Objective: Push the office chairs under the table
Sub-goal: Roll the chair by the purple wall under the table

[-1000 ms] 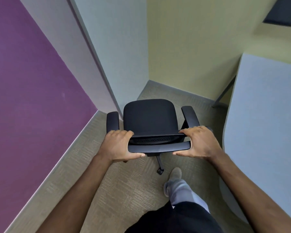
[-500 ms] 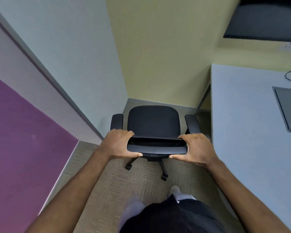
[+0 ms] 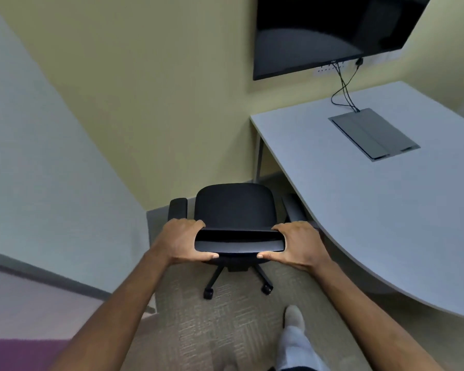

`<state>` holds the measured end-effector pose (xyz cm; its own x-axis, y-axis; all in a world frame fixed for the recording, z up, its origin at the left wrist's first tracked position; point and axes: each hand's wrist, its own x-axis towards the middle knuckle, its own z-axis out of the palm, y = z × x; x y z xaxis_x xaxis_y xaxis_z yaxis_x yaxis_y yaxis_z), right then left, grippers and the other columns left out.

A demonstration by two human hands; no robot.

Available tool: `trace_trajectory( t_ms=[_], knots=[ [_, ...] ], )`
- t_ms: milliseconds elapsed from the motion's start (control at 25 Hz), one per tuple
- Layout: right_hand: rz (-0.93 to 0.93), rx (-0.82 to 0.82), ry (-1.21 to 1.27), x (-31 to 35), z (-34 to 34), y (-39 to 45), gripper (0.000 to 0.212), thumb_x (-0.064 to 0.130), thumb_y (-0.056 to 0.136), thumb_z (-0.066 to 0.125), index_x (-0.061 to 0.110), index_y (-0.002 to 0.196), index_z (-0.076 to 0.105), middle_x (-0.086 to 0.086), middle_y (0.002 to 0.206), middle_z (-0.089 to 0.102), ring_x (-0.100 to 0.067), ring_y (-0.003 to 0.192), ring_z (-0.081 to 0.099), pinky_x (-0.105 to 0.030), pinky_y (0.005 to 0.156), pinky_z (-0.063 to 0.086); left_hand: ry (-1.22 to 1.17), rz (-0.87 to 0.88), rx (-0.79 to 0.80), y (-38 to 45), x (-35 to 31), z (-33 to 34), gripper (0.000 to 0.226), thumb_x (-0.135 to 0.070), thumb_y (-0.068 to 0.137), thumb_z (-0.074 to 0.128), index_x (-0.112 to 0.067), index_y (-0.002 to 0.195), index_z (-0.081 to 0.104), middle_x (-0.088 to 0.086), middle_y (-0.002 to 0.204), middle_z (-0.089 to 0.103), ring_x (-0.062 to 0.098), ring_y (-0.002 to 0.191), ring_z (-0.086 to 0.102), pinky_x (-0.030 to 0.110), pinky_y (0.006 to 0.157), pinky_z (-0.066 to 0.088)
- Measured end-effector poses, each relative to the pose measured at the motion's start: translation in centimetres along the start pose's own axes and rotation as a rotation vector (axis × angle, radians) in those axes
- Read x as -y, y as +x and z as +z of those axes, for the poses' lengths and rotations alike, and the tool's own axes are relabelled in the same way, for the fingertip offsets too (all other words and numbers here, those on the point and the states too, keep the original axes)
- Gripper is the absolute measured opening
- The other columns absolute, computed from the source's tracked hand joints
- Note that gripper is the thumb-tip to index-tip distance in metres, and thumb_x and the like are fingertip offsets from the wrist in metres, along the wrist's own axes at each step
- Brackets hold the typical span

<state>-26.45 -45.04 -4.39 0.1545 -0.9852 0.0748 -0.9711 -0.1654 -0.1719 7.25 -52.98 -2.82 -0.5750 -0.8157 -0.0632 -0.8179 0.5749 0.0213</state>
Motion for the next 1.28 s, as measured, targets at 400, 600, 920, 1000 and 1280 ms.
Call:
trace_trajectory(
  t_ms=[400,600,920,1000,1280],
  knots=[
    [0.268,-0.118,-0.067,2.0,1.2,-0.3,0.095,0.111,0.068,0.035,0.032,0.103,0.075,0.01,0.092,0.076,-0.017,0.088,0.071,-0.037,0.084,0.051,0.032,0.298,0.003,8.5,4.0,-0.7,0.078,-0.098,0.065,0.051,-0.029,0.099,0.062,-0.008,0.089,0.07,0.023,0.081,0.067,0.038,0.068,0.044],
    [0.365,-0.141,-0.126,1.9,1.4,1.7,0.097,0.11,0.071,0.031,0.027,0.099,0.073,0.007,0.085,0.074,-0.021,0.084,0.071,-0.039,0.083,0.051,0.039,0.401,0.035,14.4,5.2,-1.5,0.079,-0.097,0.066,0.052,-0.028,0.104,0.062,-0.008,0.091,0.07,0.021,0.083,0.065,0.038,0.073,0.048],
    [0.561,-0.165,-0.144,1.8,1.6,7.1,0.101,0.109,0.074,0.028,0.021,0.095,0.073,0.006,0.073,0.063,-0.021,0.072,0.063,-0.039,0.075,0.05,0.085,0.557,0.056,24.9,6.8,-2.6,0.073,-0.093,0.066,0.056,-0.028,0.098,0.06,-0.011,0.085,0.064,0.02,0.078,0.063,0.04,0.075,0.05],
    [0.602,-0.158,-0.142,1.7,1.3,8.5,0.102,0.11,0.073,0.026,0.022,0.097,0.072,0.006,0.077,0.066,-0.021,0.075,0.065,-0.039,0.077,0.049,0.1,0.577,0.061,26.9,6.5,-3.1,0.073,-0.093,0.064,0.057,-0.028,0.097,0.06,-0.012,0.083,0.063,0.018,0.077,0.062,0.038,0.071,0.046],
    [0.708,-0.18,-0.142,0.1,1.2,12.8,0.103,0.111,0.071,0.022,0.022,0.094,0.07,0.002,0.084,0.072,-0.025,0.083,0.069,-0.041,0.082,0.05,0.099,0.643,0.095,33.6,6.5,-4.2,0.073,-0.092,0.065,0.059,-0.031,0.105,0.061,-0.011,0.094,0.066,0.018,0.087,0.064,0.037,0.074,0.046]
  ],
)
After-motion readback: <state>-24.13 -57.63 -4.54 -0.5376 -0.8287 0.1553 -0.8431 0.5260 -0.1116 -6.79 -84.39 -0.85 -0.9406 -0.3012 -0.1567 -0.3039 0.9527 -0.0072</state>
